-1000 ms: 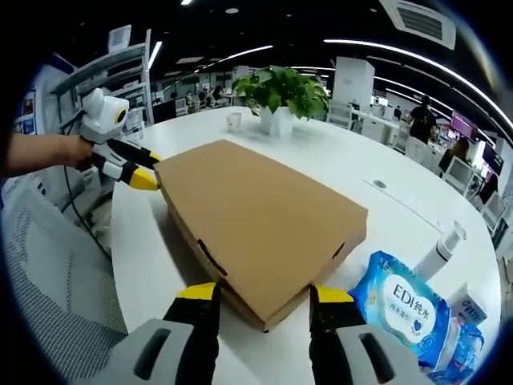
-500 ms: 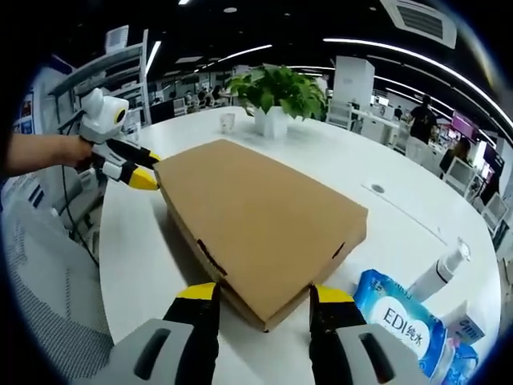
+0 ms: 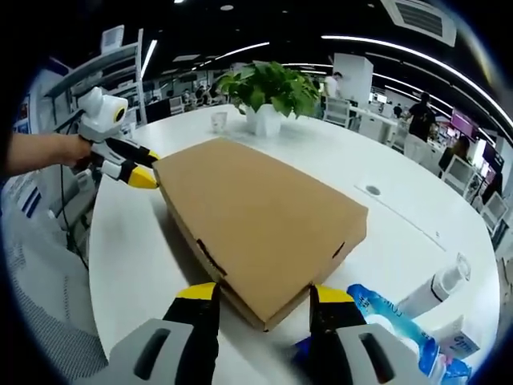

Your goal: Operate the shoe box by opening the lid, removing the specified soft item, and placing it in the target area until the item is outside and the box remains undamaged.

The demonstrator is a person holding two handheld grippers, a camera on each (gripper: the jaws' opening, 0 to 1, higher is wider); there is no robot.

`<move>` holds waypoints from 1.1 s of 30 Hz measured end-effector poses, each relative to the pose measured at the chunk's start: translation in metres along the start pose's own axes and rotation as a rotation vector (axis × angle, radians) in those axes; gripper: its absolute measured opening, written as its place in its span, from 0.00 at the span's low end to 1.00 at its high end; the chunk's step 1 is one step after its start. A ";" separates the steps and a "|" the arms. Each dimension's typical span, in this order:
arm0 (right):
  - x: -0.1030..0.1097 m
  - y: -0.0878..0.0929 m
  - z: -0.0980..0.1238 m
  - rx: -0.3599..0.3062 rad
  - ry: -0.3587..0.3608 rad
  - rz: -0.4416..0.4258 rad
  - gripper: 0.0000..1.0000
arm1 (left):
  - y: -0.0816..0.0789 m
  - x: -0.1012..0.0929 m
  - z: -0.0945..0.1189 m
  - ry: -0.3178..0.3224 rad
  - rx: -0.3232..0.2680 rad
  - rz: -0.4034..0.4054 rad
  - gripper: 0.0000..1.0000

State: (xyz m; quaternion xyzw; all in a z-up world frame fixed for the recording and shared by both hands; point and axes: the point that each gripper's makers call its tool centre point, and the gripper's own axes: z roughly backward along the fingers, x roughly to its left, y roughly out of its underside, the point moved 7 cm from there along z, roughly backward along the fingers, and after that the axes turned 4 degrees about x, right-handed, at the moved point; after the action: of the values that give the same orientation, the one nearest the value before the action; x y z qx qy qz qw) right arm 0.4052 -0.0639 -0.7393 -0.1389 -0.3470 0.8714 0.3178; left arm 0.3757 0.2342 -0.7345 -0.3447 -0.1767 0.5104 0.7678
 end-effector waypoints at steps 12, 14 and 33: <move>-0.009 0.000 -0.002 0.005 0.003 -0.005 0.43 | -0.006 -0.002 -0.006 0.000 0.003 0.004 0.42; -0.010 0.003 -0.002 0.015 0.002 -0.027 0.42 | -0.006 -0.003 -0.005 -0.011 0.000 0.004 0.41; -0.014 0.028 0.055 -0.052 0.060 -0.030 0.47 | 0.002 -0.021 0.029 -0.028 -0.055 0.001 0.48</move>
State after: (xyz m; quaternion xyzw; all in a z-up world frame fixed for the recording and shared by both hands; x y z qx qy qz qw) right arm 0.3779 -0.1174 -0.7186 -0.1681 -0.3620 0.8527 0.3371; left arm 0.3478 0.2258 -0.7135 -0.3587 -0.2010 0.5106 0.7551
